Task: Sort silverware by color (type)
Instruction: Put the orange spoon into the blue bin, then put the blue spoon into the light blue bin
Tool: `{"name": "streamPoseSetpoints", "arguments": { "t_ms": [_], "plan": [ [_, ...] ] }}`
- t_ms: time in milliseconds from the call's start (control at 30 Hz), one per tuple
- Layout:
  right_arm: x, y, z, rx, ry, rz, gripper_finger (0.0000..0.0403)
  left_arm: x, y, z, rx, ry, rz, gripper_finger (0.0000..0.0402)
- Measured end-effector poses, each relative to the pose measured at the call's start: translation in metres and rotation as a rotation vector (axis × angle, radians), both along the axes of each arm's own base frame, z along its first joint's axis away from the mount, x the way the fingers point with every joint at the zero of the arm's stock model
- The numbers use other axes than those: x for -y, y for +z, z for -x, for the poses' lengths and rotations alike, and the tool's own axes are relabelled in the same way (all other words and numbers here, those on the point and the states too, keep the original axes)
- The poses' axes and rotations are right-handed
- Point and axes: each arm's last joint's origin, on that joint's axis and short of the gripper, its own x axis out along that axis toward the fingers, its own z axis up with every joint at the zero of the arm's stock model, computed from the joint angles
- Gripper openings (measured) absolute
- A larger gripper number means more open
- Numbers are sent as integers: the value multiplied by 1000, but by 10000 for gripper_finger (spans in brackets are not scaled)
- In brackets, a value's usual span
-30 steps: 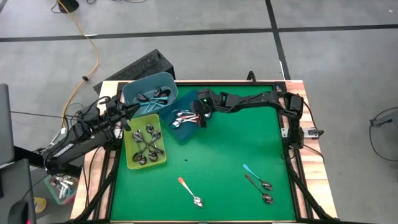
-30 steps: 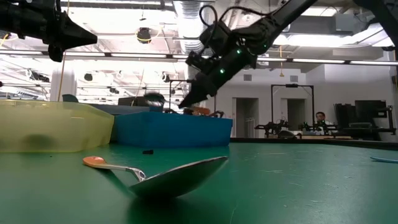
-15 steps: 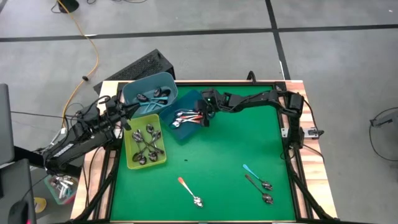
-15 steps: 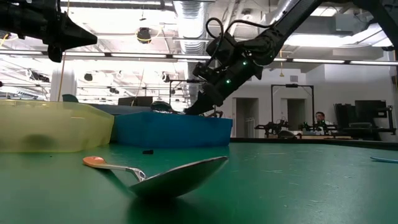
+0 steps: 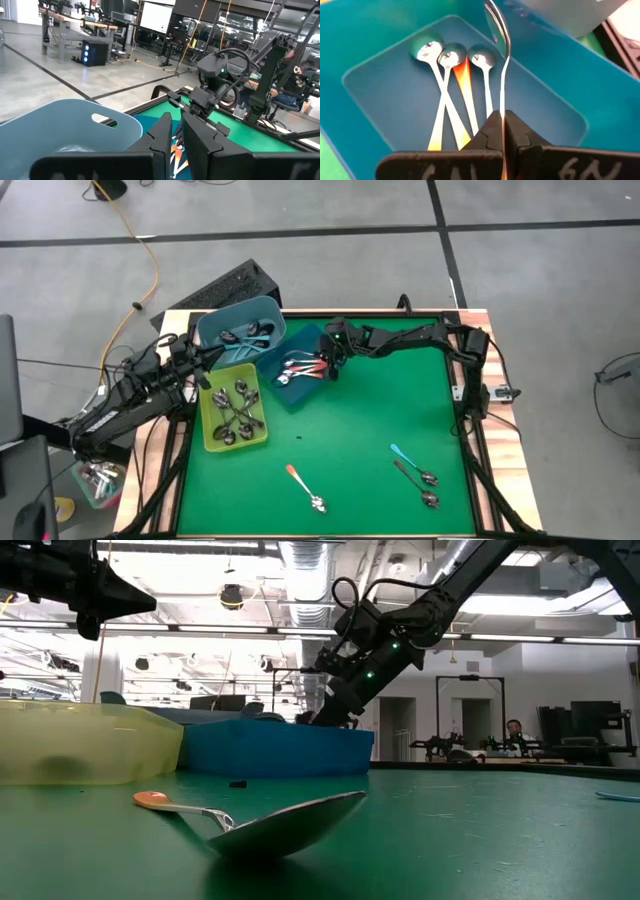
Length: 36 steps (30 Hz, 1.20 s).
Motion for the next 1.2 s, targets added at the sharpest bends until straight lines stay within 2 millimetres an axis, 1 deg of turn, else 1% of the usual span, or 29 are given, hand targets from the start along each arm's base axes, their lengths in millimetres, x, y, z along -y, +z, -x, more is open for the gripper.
{"name": "streamPoseSetpoints", "arguments": {
  "t_ms": [100,533,1100,1200],
  "plan": [
    [3,-1,2,-15,-11,-5,6,0,0,0,-2,2,-3,29],
    [5,-3,5,-37,-14,-12,8,-1,0,0,-4,26,-6,29],
    [7,-3,5,-40,-48,11,68,-1,0,0,-4,26,-6,29],
    [9,3,1,-30,-58,28,83,-1,0,0,-4,26,-6,29]
  ]
}}
